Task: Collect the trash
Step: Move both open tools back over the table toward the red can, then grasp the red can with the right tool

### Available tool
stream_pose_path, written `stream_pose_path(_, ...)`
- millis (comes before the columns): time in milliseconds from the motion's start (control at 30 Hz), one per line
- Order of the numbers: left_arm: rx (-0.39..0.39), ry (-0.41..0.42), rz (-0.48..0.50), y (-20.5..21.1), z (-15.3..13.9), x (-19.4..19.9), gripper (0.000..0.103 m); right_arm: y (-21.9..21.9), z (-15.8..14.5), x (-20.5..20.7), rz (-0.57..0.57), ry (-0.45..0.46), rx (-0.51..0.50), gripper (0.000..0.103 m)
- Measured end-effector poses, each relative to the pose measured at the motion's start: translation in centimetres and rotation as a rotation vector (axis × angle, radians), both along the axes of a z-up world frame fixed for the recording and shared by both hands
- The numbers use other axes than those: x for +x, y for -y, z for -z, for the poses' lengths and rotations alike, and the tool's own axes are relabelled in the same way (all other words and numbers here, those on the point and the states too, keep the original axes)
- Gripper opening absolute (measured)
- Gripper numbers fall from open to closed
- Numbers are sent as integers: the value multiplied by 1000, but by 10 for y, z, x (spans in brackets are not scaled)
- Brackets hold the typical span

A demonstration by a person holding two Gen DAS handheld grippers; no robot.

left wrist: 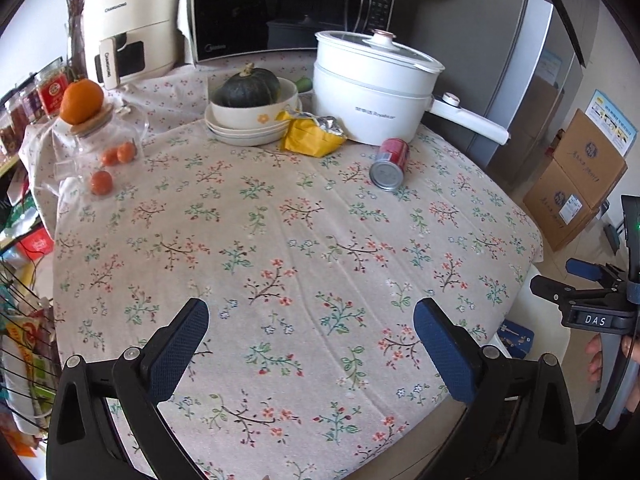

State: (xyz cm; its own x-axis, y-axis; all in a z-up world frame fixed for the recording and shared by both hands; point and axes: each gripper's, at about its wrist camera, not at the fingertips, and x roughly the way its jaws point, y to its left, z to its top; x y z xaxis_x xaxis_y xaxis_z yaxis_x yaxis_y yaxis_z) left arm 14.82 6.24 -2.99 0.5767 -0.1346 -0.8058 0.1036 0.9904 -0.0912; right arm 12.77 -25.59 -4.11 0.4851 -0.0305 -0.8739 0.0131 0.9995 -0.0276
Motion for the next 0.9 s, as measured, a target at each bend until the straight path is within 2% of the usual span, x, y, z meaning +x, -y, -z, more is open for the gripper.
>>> stream_pose_path(167, 29, 3, -87, -36, 0, 10, 103, -34, 0, 27, -42, 4, -20, 102)
stream_pose_path(400, -2, -8, -176, -69, 0, 22, 103, -76, 5, 83, -62, 25, 11, 102)
stream_pose_path(667, 11, -4, -224, -85, 0, 31, 103, -100, 23, 164, 29, 38, 87, 102)
stream_pose_path(900, -5, -8, -238, -90, 2, 41, 103, -112, 39, 207, 96, 66, 107, 102)
